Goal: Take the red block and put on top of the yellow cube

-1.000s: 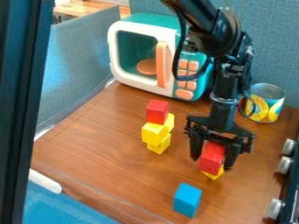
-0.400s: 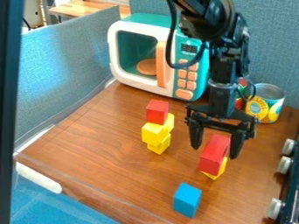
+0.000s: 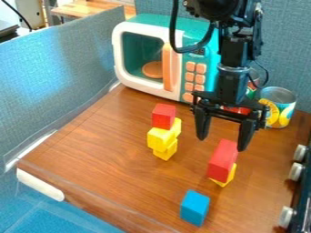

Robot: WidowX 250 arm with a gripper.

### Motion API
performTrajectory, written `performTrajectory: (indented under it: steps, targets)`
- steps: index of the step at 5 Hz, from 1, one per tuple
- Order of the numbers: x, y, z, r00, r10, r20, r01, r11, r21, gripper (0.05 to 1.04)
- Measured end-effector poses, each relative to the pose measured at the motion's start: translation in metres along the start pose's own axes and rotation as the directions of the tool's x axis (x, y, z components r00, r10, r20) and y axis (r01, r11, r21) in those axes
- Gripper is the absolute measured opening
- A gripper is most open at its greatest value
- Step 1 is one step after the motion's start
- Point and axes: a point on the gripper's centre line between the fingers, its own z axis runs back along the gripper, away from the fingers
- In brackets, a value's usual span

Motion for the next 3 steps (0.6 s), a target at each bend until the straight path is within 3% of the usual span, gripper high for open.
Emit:
performTrajectory:
  steps: [1,2,3]
  targets:
    - [-0.007,0.005,0.016,0.999,-0.049,0.014,0.049,0.998,0.036,1.001]
    - [-0.021,0.004,0.018,0.994,-0.110,-0.001,0.109,0.993,0.046,1.001]
    - [-0.026,0.007,0.020,0.993,-0.114,0.029,0.113,0.992,0.056,1.001]
